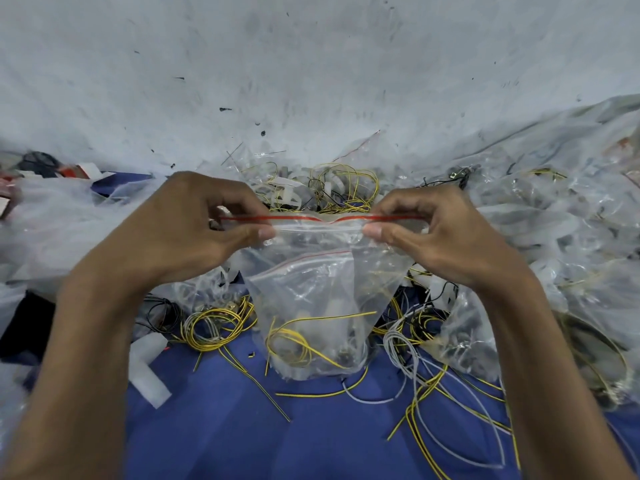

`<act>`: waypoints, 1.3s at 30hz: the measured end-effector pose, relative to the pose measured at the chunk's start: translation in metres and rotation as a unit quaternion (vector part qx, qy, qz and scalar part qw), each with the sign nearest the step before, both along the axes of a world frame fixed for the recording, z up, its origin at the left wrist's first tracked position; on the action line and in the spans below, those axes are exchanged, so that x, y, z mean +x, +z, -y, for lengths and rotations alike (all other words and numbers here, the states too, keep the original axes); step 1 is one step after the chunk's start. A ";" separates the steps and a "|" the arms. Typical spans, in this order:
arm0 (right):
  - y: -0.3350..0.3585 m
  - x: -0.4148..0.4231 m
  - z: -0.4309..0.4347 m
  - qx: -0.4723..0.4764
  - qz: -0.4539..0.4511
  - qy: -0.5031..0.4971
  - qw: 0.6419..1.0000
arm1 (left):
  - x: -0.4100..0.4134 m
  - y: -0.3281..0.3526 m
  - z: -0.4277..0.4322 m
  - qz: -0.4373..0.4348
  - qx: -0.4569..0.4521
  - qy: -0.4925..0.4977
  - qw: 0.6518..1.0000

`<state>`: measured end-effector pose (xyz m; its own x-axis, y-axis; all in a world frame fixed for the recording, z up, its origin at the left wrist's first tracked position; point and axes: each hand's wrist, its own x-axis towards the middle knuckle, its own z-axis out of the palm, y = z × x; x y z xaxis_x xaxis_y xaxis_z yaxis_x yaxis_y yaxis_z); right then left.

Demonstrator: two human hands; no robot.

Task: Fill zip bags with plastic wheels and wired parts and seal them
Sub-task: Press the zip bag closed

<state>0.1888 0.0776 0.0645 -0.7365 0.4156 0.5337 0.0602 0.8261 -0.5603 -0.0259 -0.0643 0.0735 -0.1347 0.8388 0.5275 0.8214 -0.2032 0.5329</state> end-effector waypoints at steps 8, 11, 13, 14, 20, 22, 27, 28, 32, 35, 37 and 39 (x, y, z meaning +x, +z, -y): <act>0.002 0.001 0.005 -0.006 -0.022 -0.010 1.000 | 0.003 0.000 0.001 -0.021 0.017 -0.015 1.000; 0.003 -0.001 0.008 0.014 -0.010 -0.011 1.000 | 0.006 0.000 0.000 -0.011 0.002 -0.013 1.000; 0.004 -0.002 0.010 0.013 0.001 -0.013 1.000 | 0.009 0.000 -0.001 -0.001 0.005 -0.017 1.000; 0.004 -0.002 0.010 0.011 0.006 -0.014 1.000 | 0.009 0.000 -0.002 0.003 0.008 -0.017 1.000; 0.003 -0.005 0.011 0.046 0.031 -0.029 0.998 | 0.010 -0.002 -0.005 0.007 0.016 -0.020 1.000; 0.003 -0.005 0.011 0.071 0.046 -0.041 0.996 | 0.010 -0.004 -0.007 -0.013 0.029 -0.014 0.999; 0.005 -0.006 0.013 0.070 0.046 -0.041 0.996 | 0.007 -0.004 -0.006 -0.012 0.030 -0.014 0.999; 0.006 -0.007 0.014 0.069 0.046 -0.038 0.996 | 0.007 -0.004 -0.006 -0.001 0.026 -0.015 1.000; 0.007 -0.011 0.017 0.067 0.068 -0.017 0.995 | 0.009 -0.004 -0.005 0.019 0.009 -0.006 1.000; 0.006 -0.014 0.021 0.099 0.055 -0.009 0.994 | 0.014 -0.004 -0.007 -0.004 0.001 -0.004 1.000; 0.007 -0.013 0.022 0.119 0.049 -0.002 0.992 | 0.018 -0.003 -0.008 -0.009 -0.001 -0.008 1.000; 0.009 -0.011 0.021 0.113 0.048 0.000 0.992 | 0.019 -0.002 -0.009 -0.015 -0.004 -0.018 1.000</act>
<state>0.1777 0.0571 0.0731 -0.7887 0.2940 0.5399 0.1050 0.9297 -0.3529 -0.0065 -0.0557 0.0710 -0.0887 0.8474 0.5235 0.8294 -0.2282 0.5099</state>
